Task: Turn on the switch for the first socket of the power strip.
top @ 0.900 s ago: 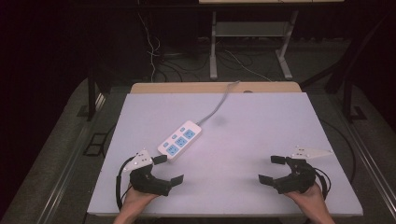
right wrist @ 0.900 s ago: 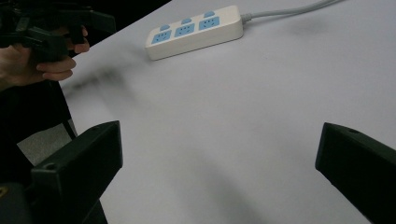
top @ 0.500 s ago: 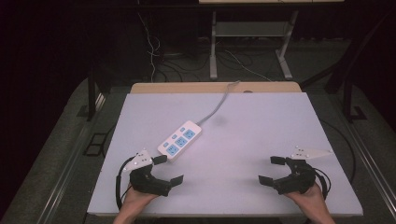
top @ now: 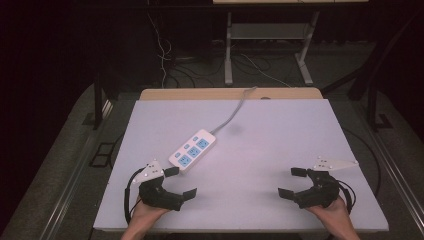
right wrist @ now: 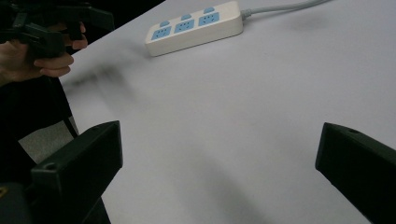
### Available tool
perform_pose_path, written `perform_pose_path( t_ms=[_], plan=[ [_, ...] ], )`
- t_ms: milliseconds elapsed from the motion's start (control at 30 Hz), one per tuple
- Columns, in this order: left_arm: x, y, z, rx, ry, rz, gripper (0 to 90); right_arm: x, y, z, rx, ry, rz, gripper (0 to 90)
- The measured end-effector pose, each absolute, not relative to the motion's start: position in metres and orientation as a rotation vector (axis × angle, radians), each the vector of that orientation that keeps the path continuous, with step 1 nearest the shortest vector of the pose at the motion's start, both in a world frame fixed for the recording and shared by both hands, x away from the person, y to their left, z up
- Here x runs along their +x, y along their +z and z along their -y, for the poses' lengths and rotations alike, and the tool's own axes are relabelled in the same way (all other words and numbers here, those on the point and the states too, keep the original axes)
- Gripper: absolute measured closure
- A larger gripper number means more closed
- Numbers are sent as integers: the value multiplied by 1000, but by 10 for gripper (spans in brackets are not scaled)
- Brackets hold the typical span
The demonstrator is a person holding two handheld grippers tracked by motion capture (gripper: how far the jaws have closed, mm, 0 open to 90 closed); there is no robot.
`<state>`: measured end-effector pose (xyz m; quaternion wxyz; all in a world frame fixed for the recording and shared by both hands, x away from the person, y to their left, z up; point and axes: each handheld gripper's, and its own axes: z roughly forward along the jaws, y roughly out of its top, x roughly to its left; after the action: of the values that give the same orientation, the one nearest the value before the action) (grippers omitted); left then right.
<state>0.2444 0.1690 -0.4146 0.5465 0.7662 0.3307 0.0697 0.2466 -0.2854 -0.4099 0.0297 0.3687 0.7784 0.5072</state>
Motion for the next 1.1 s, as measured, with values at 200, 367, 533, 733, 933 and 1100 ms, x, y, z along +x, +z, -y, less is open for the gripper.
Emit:
perform_pose_path(
  t_ms=[200,367,533,733,933,1100],
  plan=[
    [244,-412,-169,1829,164,-783,0,247,-410,286,1138,1563,-2396,3],
    [245,-409,-167,1840,148,-783,0,246,-410,287,1139,1557,-2397,3],
    [246,-406,-166,1871,147,-787,0,246,-409,288,1142,1557,-2392,3],
    [249,-402,-164,1903,143,-788,0,245,-409,289,1142,1555,-2390,3],
    [253,-396,-163,1928,144,-780,0,245,-409,289,1144,1553,-2389,3],
    [257,-392,-164,1946,142,-786,0,245,-409,289,1144,1550,-2389,3]
  ],
)
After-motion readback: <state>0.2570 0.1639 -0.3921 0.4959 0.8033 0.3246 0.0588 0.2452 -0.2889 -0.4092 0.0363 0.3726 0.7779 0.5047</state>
